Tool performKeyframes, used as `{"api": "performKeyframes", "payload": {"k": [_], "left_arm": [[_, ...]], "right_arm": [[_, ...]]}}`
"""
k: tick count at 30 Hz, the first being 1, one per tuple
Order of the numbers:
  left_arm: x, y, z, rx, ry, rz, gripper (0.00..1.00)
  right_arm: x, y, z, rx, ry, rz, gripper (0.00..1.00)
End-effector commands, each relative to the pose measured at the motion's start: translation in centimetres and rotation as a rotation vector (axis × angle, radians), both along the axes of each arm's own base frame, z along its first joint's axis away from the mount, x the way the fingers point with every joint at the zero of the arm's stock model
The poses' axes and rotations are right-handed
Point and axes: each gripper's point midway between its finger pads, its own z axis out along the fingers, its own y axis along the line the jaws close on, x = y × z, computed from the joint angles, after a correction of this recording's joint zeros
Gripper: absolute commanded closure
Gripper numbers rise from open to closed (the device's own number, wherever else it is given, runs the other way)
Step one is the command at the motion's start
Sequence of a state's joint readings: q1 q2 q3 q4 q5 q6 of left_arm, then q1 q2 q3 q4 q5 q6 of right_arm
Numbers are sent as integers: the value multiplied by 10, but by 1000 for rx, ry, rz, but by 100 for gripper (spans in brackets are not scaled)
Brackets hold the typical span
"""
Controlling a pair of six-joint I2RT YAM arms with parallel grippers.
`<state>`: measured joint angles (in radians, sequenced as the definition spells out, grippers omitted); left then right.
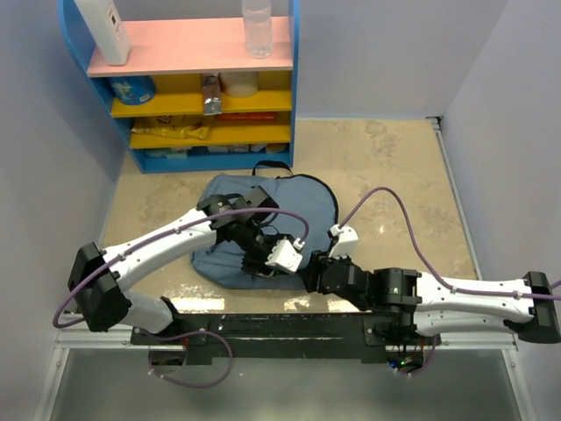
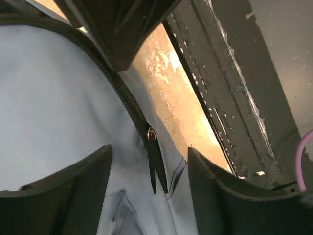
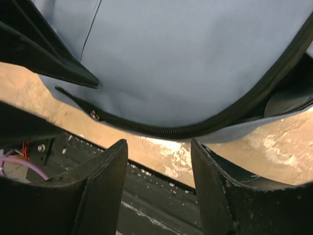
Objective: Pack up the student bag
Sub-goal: Zip the student bag at the center of the board.
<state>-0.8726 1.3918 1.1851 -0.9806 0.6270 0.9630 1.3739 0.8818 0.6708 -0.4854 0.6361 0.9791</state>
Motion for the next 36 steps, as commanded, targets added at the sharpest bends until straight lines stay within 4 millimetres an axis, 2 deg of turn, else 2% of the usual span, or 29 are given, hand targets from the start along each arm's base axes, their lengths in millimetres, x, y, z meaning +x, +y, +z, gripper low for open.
{"api": "performKeyframes", "payload": {"k": [1,4,9,10,14,18,21,24,27,28,30,31,34,35,36], "left_arm": [[15,0,-11,51,-108,-18,50],[18,5,-19,80,-127,-9,69],[21,11,-22,110,-153,-6,79],[21,13,-24,122,-160,-8,86],[15,17,-31,169,-156,-28,99],[11,16,-32,191,-141,-30,100],[13,10,-27,178,-136,-16,100],[18,-3,-15,139,-134,11,100],[24,-16,-3,94,-139,37,100],[27,-19,0,81,-147,44,100],[34,-28,7,47,-164,66,100],[36,-31,11,33,-165,75,100],[37,-42,16,1,-152,76,100],[38,-44,13,6,-141,77,100],[39,-46,15,3,-138,78,100]], "right_arm": [[-6,6,7,69,17,-36,44],[-9,7,6,65,8,-32,47],[-16,12,3,95,14,-15,47],[-19,13,3,103,10,-11,47],[-16,9,6,110,-9,-53,46],[-12,-2,14,116,-28,-85,42],[-11,2,25,120,-76,-41,41],[-15,12,34,110,-141,29,42],[-24,29,35,115,-185,100,47],[-33,37,26,77,-204,131,48],[-42,47,22,55,-213,144,48],[-51,54,12,6,-231,165,48],[-68,70,12,-34,-279,206,49],[-67,71,8,-78,-315,185,48],[-66,71,14,-87,-324,161,46]]}}
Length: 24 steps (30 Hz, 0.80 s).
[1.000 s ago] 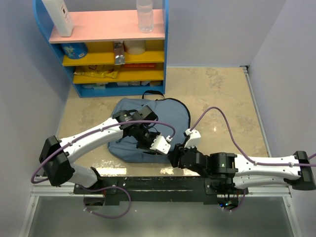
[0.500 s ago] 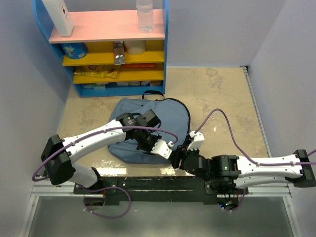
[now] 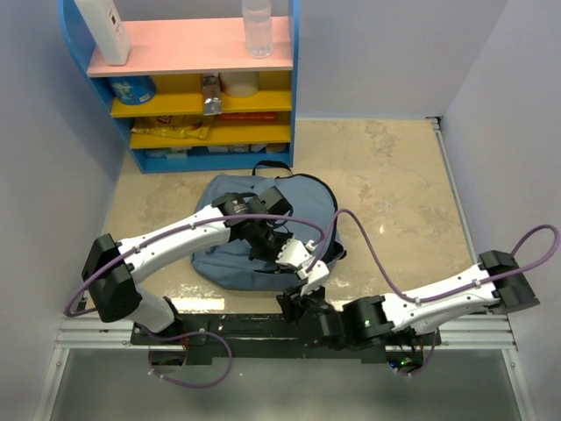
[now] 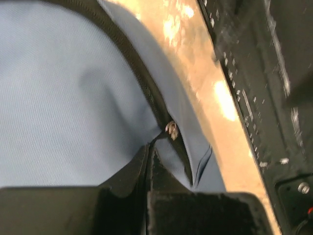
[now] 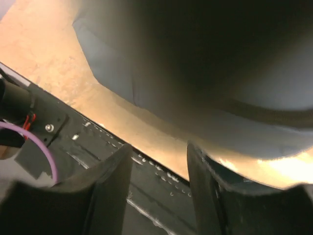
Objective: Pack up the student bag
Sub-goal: Zip the student bag at the center of the board.
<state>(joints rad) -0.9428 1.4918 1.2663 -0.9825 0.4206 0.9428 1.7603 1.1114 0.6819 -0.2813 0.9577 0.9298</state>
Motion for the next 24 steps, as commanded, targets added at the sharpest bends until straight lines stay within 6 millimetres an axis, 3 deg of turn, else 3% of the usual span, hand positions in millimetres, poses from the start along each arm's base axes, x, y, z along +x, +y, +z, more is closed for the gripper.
{"api": "performKeyframes", "payload": {"k": [1,3,6,13,18,23,24], "left_arm": [[14,-39,29,-135,0,43,100],[11,-40,29,-122,29,44,100],[9,-39,32,-129,35,45,100],[9,-28,42,-145,35,65,100],[13,-15,44,-162,60,103,100],[11,-11,50,-189,65,117,100],[10,-10,49,-187,68,118,96]], "right_arm": [[-6,12,18,-38,-98,-30,39],[5,-2,25,-46,-140,-89,31],[11,-10,39,-3,-188,-61,30],[30,-43,41,63,-301,-85,26],[33,-48,46,100,-325,-80,22],[34,-47,62,108,-347,-50,23],[34,-48,69,101,-358,-43,24]]}}
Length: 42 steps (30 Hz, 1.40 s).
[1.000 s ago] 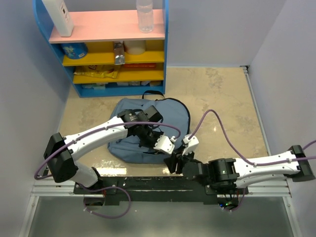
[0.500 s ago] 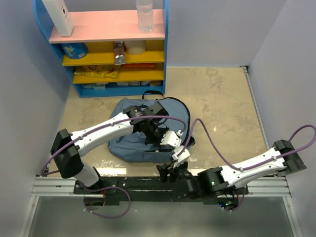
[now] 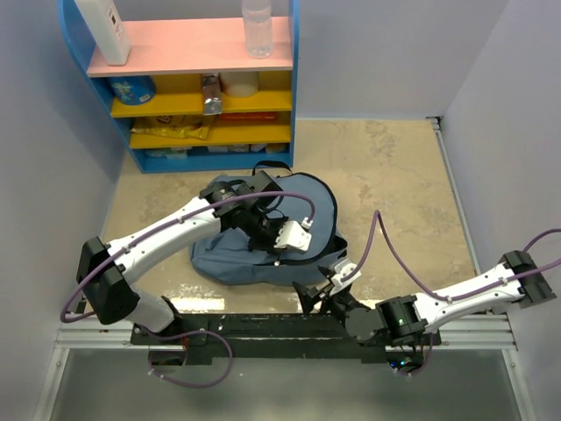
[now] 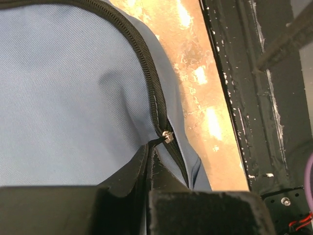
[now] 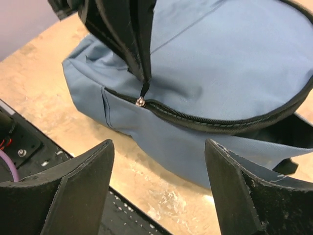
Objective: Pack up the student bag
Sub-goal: Zip the student bag at the center of the board.
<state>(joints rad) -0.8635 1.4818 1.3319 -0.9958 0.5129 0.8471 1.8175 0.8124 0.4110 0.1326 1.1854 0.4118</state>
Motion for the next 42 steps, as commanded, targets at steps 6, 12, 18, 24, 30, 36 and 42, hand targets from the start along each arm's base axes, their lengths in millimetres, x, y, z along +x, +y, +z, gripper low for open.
{"api": "performKeyframes", "payload": {"k": [6,12,18,24,30,36,42], "left_arm": [[3,1,20,-101,-40,22,71],[22,9,26,-134,-91,90,69],[62,37,69,-231,-137,236,57],[70,75,89,-276,-160,318,34],[55,86,89,-296,-136,331,27],[48,86,90,-316,-125,335,26],[44,85,93,-330,-113,333,24]], "right_arm": [[5,-1,47,0,-69,17,26],[15,19,36,-71,-52,112,26],[32,42,33,-120,-76,181,27],[40,79,18,-193,-64,294,30],[54,90,15,-216,-48,324,39],[54,98,6,-254,-29,363,43],[57,98,-7,-301,-8,353,44]]}}
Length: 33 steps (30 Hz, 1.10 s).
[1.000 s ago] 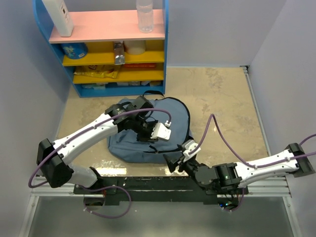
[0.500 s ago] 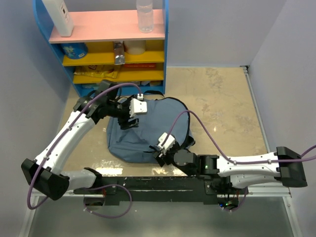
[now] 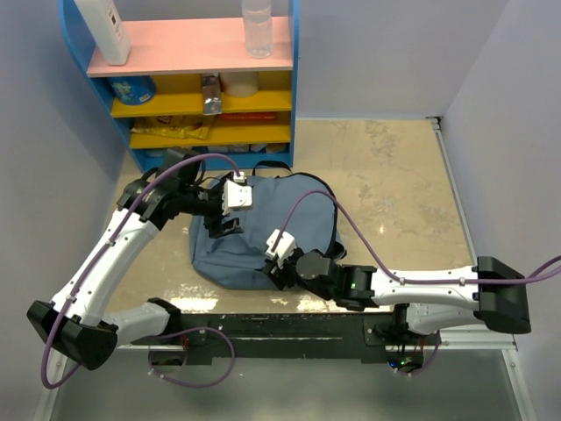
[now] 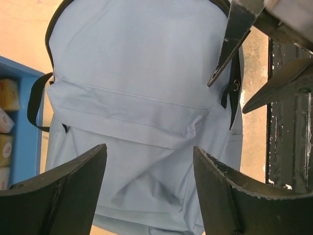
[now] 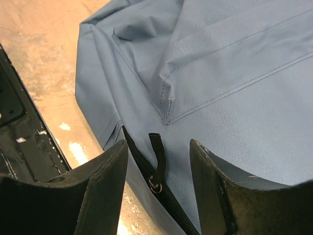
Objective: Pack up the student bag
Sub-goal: Zip the student bag at the center of the board.
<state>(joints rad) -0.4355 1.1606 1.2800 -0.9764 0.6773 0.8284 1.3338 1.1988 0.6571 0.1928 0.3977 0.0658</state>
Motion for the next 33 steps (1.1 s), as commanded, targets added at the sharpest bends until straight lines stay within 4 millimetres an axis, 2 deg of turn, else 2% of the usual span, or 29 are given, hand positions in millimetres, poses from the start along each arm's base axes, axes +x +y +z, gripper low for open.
{"api": "performKeyframes", "payload": {"k": [1,6,9,11,15,16,17,18,21,22,27,29,33], "left_arm": [[-9,-3,8,-46,9,-20,24],[-13,-5,12,-62,8,-29,22],[-16,-5,15,-71,10,-35,21],[-17,-5,14,-72,18,-37,18],[-34,-9,12,-101,75,-82,12],[-36,-8,9,-98,80,-91,9],[-40,-7,7,-96,79,-104,9],[-44,-7,2,-96,92,-116,8],[-60,-6,-24,-71,142,-173,6],[-69,-8,-39,-54,167,-211,4],[-86,-27,-75,0,189,-304,0],[-86,-32,-87,28,192,-304,0],[-66,-45,-95,33,138,-264,0]], "right_arm": [[4,9,15,17,-16,11,44],[10,8,5,-35,-26,-20,46],[16,8,-1,-64,-37,-48,54],[19,8,-1,-75,-43,-63,63],[21,7,5,-71,-49,-77,80],[21,7,8,-64,-48,-81,89],[21,6,11,-54,-47,-85,94],[21,3,18,-35,-49,-91,99],[19,-2,29,15,-37,-102,100],[17,-4,25,23,-19,-106,100],[14,-11,19,67,32,-127,100],[14,-12,16,73,50,-141,100],[15,-13,15,106,78,-163,100]]}}
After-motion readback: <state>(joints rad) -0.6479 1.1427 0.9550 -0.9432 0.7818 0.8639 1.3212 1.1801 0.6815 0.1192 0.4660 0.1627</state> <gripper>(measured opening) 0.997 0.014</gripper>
